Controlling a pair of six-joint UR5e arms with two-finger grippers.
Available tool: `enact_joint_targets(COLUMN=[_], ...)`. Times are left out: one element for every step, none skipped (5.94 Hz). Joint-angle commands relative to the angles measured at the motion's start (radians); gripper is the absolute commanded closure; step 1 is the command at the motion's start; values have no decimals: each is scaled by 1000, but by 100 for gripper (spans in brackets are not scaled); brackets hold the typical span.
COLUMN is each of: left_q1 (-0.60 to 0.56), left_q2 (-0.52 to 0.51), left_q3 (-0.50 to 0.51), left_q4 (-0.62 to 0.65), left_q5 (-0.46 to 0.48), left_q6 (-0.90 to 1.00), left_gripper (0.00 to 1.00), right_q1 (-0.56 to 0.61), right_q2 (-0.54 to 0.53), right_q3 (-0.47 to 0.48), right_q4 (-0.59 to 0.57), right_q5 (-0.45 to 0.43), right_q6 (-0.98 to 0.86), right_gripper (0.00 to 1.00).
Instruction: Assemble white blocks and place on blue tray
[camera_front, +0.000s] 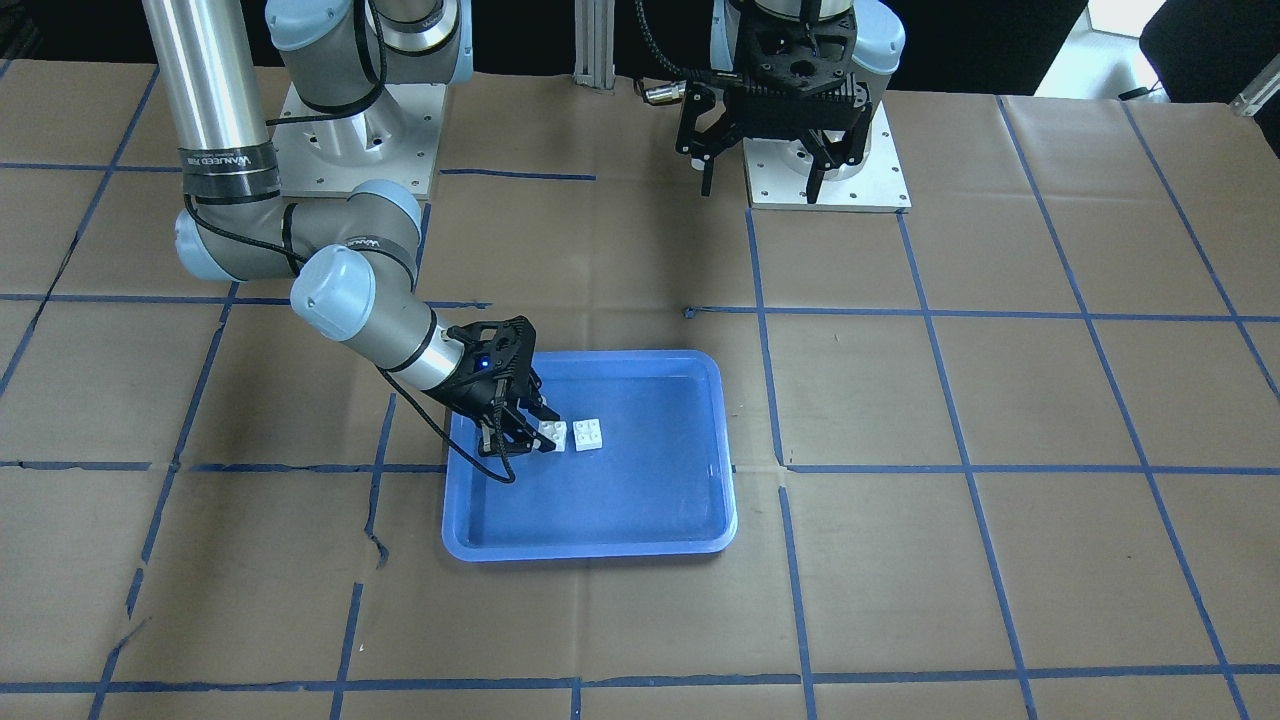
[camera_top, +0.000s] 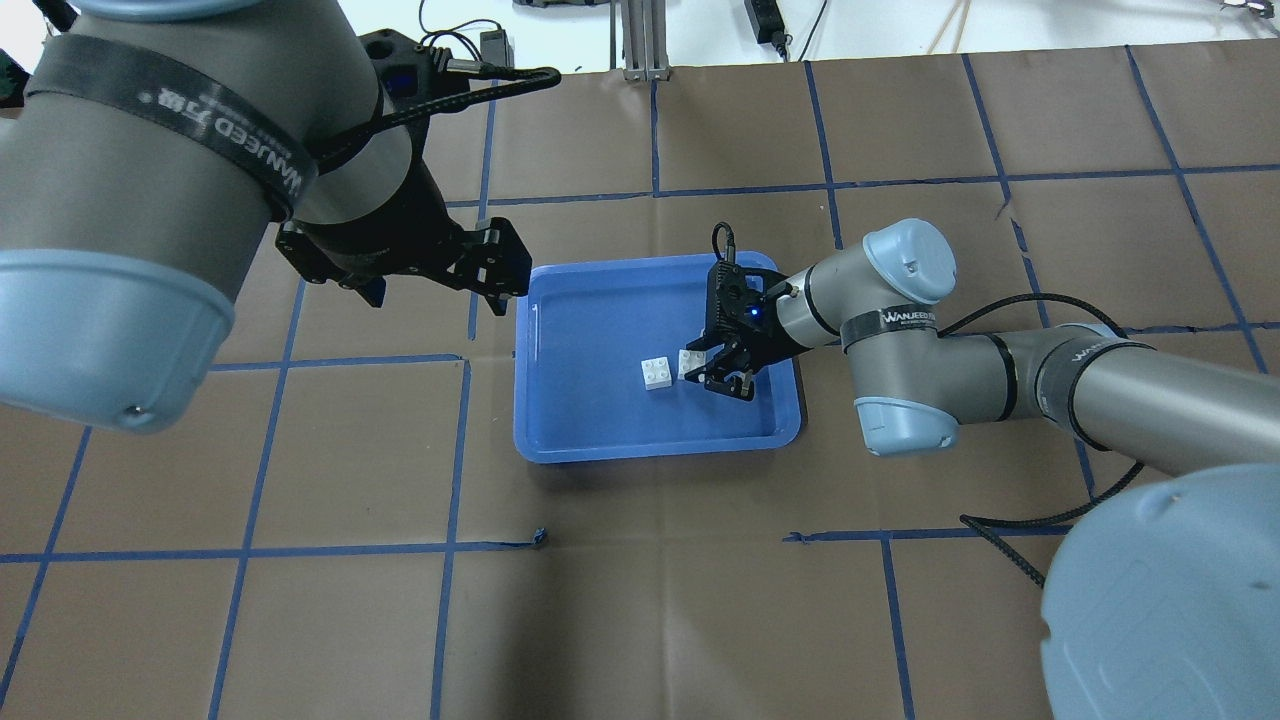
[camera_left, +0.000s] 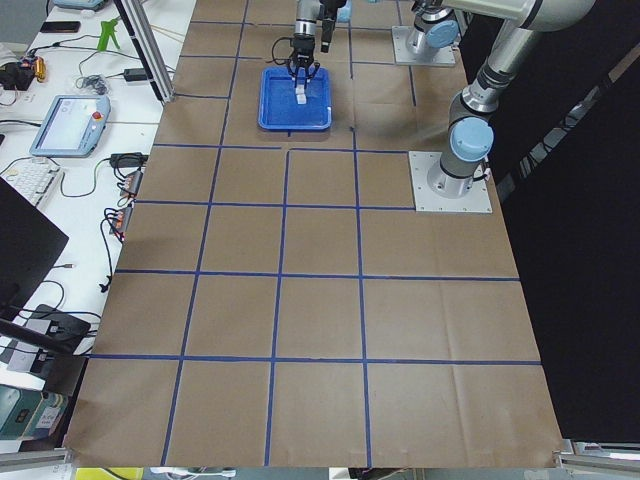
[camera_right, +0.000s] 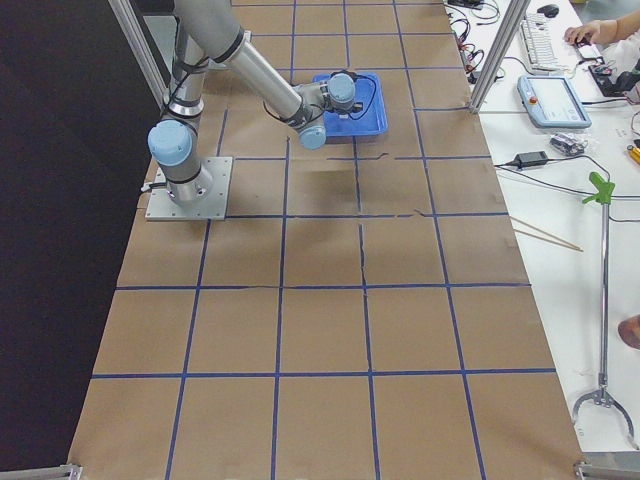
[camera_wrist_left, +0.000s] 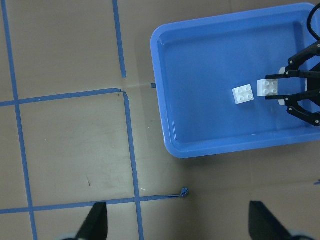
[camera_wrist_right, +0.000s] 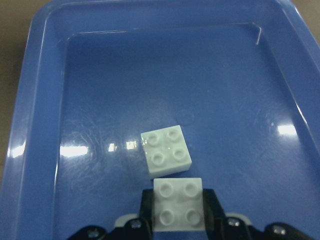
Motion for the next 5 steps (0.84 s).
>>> enact_joint_targets(left_q1=[2, 3, 3, 5, 5], left_q2=[-1, -1, 0, -1, 0], left_q3=[1, 1, 1, 1, 1], left_q4=[4, 4, 4, 11, 16], left_q5=[1, 1, 1, 1, 1], left_q6=[0, 0, 1, 1, 1], left_gripper=[1, 1, 1, 1, 1], right_q1=[22, 22, 22, 22, 22], right_q2=[5, 5, 5, 7, 20], right_q3=[-4, -6, -6, -6, -6], right_q4=[-3, -4, -12, -18, -21], right_q5=[0, -2, -2, -2, -2], right_q6=[8, 8, 11, 26, 26], right_gripper=[75, 75, 75, 75, 75])
